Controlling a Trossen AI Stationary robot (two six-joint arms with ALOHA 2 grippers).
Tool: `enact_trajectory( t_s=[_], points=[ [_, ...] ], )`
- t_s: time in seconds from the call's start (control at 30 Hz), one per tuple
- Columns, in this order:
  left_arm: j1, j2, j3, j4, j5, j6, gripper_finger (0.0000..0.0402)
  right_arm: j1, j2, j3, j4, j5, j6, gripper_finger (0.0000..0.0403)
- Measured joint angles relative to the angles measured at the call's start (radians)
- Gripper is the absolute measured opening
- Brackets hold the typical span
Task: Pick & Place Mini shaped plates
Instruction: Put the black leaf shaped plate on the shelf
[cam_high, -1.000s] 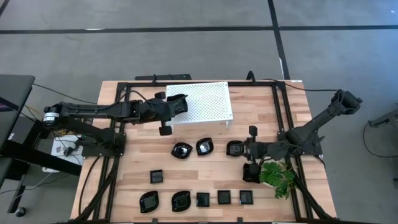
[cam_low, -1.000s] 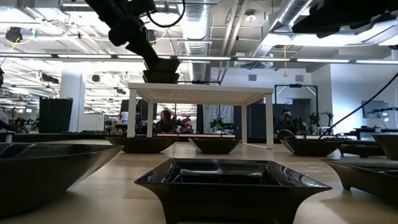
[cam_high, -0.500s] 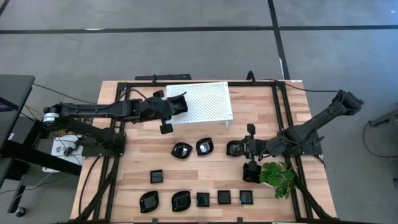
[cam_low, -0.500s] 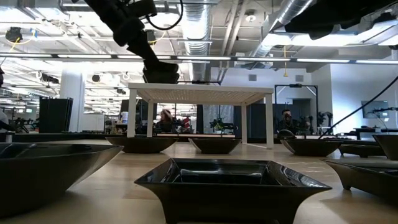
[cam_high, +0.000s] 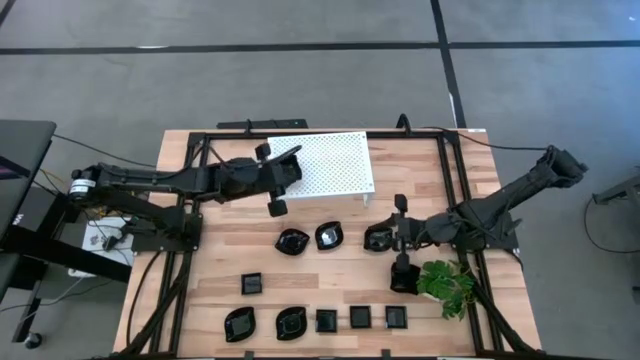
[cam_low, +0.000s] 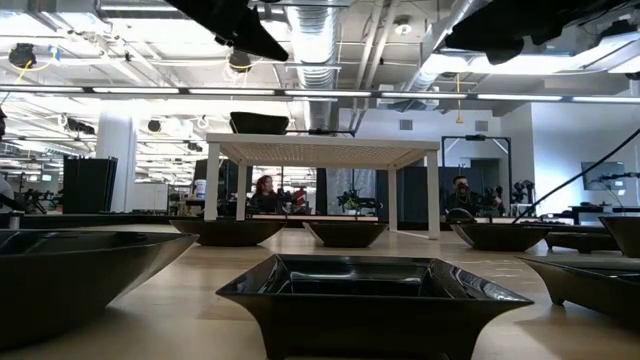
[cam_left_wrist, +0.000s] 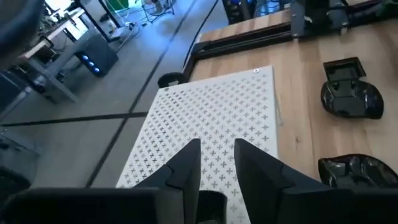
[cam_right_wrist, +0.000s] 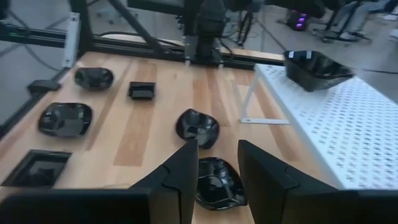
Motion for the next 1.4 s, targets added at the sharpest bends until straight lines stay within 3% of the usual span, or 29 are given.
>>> enact_trajectory(
  t_s=[0.1,0.3,0.43,0.53,0.67,0.87,1.1,1.4],
  points=[
    [-0.042,0.0,0.0,0.002,0.024,-0.119,0.0105,-0.009,0.0,0.0,0.002,-0.014,0.0,0.0109],
    [-0.187,0.029,-0.01,0.019,0.28,-0.438,0.0102,-0.03,0.0,0.0,0.017,-0.031,0.0,0.0109],
    [-0.31,0.055,-0.051,0.022,0.288,-0.545,0.0094,-0.056,0.0,0.0,0.058,-0.044,-0.023,0.0109],
    [-0.394,0.075,-0.1,0.075,0.235,-0.606,0.0091,-0.08,0.009,0.0,0.098,-0.083,-0.065,0.0109],
    [-0.487,0.108,-0.152,0.161,0.086,-0.65,0.0091,-0.096,0.057,0.001,0.189,-0.12,-0.174,0.0115],
    [-0.568,0.139,-0.161,0.183,-0.058,-0.657,0.0091,-0.116,0.187,0.053,0.225,-0.127,-0.278,0.0162],
    [-0.591,0.135,-0.161,0.192,-0.083,-0.677,0.009,-0.152,0.38,0.21,0.009,-0.252,-0.28,0.0215],
    [-0.597,0.103,-0.161,0.203,-0.083,-0.645,0.009,-0.188,0.648,0.429,-0.223,-0.255,-0.274,0.021]
  ],
)
